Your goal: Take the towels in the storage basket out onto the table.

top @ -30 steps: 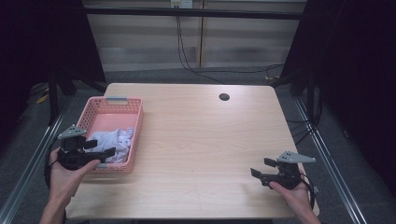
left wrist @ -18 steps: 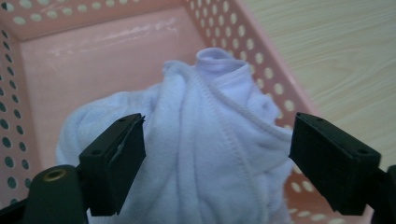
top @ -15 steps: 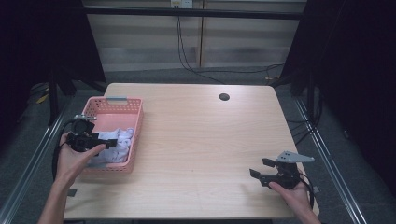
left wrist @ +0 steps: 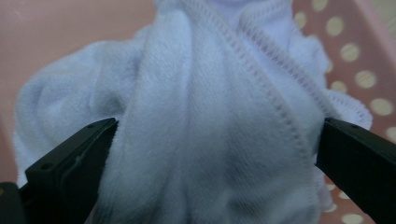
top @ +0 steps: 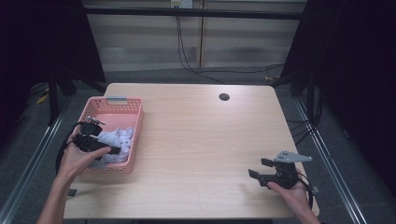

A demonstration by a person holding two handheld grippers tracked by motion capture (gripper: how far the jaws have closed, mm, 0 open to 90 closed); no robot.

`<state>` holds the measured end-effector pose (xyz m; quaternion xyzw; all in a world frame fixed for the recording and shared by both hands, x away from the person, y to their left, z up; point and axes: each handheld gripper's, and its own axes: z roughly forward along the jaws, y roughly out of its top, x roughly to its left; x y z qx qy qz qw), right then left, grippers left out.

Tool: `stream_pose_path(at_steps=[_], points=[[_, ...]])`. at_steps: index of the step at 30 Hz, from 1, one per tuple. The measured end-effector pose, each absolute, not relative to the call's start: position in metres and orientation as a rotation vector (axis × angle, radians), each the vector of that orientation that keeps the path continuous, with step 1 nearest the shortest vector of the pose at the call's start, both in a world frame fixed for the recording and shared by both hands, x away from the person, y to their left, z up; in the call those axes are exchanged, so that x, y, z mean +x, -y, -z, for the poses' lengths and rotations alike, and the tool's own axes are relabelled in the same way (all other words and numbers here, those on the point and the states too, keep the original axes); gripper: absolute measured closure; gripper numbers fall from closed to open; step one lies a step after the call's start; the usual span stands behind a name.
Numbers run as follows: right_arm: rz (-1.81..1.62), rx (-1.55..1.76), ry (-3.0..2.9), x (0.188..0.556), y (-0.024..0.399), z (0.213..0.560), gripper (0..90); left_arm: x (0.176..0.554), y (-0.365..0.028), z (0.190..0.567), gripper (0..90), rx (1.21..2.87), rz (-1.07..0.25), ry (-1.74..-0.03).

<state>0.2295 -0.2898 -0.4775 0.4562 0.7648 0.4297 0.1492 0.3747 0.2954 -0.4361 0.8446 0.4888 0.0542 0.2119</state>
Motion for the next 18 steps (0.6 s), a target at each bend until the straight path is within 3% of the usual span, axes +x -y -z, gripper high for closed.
stream_pose_path(at_steps=[18], points=[[-1.246, 1.293, -2.228, 0.23, 0.289, 0.478, 26.8, 0.408, -0.281, 0.453, 0.0, 2.451, -0.04, -1.443]])
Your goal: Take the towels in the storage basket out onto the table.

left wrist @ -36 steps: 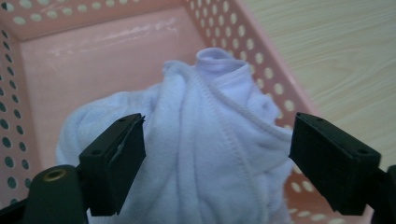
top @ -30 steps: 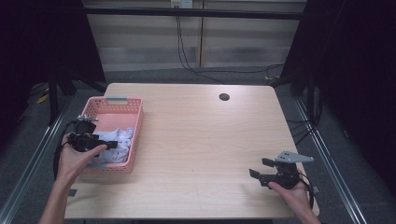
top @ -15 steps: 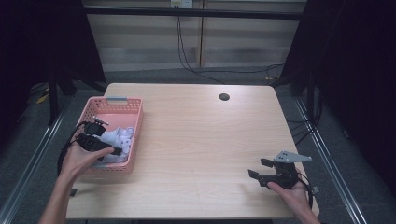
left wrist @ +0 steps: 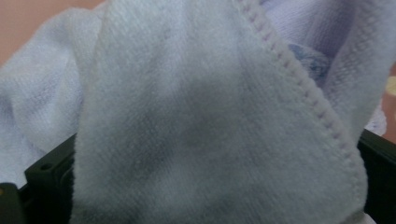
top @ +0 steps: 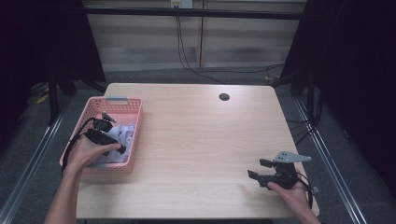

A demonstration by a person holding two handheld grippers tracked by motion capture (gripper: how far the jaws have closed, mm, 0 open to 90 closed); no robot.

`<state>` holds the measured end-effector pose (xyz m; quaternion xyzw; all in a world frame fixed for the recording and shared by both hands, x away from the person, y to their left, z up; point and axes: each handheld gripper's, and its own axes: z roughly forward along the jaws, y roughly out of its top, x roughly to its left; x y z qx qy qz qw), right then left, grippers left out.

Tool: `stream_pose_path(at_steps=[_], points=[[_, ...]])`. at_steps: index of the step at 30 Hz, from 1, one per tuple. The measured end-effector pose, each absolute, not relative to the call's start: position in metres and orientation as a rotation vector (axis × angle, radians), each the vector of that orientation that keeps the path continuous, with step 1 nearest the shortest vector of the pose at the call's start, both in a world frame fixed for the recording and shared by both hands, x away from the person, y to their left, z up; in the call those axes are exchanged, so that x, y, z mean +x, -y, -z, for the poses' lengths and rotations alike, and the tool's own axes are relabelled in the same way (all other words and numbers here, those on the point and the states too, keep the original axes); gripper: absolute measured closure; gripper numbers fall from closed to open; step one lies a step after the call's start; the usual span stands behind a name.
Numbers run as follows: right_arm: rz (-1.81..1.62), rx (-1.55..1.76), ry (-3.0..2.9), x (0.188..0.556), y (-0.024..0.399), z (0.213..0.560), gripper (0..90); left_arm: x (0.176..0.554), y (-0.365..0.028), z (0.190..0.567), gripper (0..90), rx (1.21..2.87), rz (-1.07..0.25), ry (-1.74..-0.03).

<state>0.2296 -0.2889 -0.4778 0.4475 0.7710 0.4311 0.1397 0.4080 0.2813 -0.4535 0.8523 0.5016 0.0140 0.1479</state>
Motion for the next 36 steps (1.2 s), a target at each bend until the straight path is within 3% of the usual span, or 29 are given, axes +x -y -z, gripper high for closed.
stream_pose_path(at_steps=[6, 9, 12, 15, 16, 21, 27, 36], points=[[-1.245, 1.301, -2.226, 0.231, 0.289, 0.478, 26.6, 0.416, -0.269, 0.459, 0.0, 2.555, -0.042, -1.488], [-1.255, 1.287, -2.228, 0.228, 0.289, 0.477, 26.6, 0.415, -0.258, 0.462, 2.4, 2.621, -0.135, -1.513], [-1.256, 1.285, -2.229, 0.227, 0.289, 0.476, 26.6, 0.417, -0.257, 0.459, 13.1, 2.626, -0.162, -1.547], [-1.256, 1.285, -2.231, 0.227, 0.29, 0.477, 26.6, 0.419, -0.259, 0.456, 32.0, 2.614, -0.208, -1.572], [-1.255, 1.287, -2.232, 0.228, 0.29, 0.477, 26.6, 0.419, -0.259, 0.455, 32.0, 2.596, -0.224, -1.584], [-1.243, 1.289, -2.239, 0.229, 0.289, 0.478, 26.6, 0.416, -0.267, 0.452, 50.4, 2.555, -0.259, -1.538], [-1.238, 1.291, -2.237, 0.229, 0.288, 0.478, 26.6, 0.412, -0.279, 0.45, 58.8, 2.484, -0.232, -1.495], [-1.229, 1.307, -2.229, 0.232, 0.288, 0.478, 26.6, 0.405, -0.305, 0.443, 60.8, 2.309, -0.143, -1.471]])
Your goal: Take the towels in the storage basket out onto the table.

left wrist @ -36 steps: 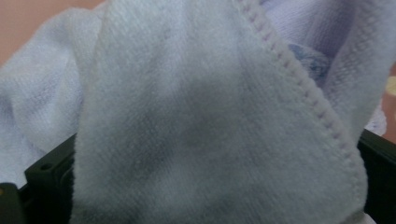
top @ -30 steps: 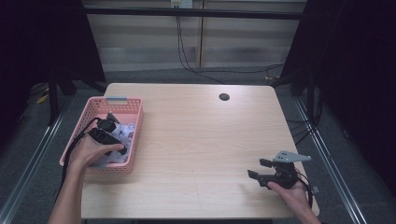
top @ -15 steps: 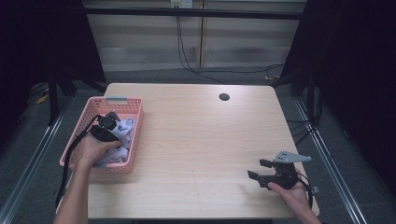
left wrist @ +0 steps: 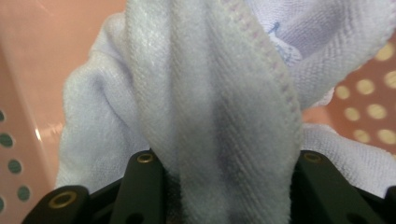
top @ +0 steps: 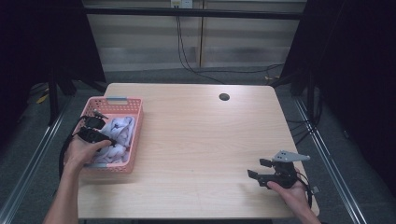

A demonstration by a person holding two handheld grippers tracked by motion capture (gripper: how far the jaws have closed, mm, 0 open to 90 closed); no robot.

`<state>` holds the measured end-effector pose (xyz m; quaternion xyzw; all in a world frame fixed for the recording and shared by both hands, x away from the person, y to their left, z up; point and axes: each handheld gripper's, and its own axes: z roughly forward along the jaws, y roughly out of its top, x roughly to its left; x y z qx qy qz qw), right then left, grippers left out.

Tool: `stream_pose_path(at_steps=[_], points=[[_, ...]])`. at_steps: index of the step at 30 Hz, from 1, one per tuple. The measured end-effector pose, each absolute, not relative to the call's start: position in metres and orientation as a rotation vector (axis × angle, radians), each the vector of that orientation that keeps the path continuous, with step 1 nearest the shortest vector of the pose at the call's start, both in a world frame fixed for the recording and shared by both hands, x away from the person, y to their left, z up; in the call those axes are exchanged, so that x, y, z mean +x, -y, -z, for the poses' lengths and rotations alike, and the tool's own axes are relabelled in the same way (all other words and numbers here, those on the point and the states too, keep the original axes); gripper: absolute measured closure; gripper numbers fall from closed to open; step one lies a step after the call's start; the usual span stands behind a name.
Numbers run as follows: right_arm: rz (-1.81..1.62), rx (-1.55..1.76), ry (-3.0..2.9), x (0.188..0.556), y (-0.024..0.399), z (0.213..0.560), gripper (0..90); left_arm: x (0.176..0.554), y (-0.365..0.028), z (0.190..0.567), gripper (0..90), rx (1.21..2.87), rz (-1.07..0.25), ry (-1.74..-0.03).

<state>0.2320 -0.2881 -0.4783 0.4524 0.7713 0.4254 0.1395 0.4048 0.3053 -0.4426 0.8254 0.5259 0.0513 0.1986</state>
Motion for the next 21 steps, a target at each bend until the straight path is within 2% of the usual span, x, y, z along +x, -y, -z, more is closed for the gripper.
stream_pose_path(at_steps=[9, 21], points=[[-1.232, 1.307, -2.226, 0.231, 0.288, 0.478, 26.6, 0.393, -0.322, 0.428, 60.5, 2.141, -0.115, -1.438], [-1.238, 1.302, -2.234, 0.231, 0.288, 0.478, 26.6, 0.388, -0.337, 0.412, 59.5, 2.006, -0.094, -1.4]])
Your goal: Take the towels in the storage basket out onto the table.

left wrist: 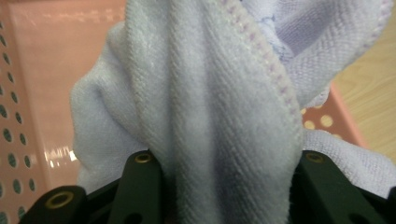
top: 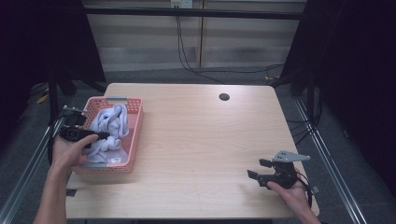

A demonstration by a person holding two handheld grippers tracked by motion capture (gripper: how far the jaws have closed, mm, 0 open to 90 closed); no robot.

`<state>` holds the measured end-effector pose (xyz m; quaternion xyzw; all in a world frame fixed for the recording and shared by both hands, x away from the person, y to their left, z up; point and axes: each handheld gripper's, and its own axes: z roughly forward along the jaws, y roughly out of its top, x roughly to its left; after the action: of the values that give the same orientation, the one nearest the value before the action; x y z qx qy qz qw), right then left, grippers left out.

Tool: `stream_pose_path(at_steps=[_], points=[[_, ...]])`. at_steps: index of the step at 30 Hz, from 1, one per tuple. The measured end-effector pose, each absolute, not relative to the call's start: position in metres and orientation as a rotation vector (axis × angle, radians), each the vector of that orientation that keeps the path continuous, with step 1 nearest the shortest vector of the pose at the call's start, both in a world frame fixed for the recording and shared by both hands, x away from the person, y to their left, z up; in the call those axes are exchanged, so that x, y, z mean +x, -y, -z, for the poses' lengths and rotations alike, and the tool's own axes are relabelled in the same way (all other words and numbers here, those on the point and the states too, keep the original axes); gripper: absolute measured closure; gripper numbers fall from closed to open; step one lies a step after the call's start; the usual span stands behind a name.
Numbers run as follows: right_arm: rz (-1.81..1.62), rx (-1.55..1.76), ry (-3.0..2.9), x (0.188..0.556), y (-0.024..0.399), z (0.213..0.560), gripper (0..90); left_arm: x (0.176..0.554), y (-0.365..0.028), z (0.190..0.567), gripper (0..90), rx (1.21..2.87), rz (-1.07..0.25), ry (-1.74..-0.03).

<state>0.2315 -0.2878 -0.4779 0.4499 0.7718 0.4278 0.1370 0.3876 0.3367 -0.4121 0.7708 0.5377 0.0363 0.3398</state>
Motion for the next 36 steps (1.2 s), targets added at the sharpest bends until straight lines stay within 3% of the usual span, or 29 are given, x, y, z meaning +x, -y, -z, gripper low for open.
stream_pose_path(at_steps=[36], points=[[-1.236, 1.301, -2.251, 0.233, 0.285, 0.479, 26.6, 0.388, -0.342, 0.358, 59.5, 1.882, -0.211, -1.28]])
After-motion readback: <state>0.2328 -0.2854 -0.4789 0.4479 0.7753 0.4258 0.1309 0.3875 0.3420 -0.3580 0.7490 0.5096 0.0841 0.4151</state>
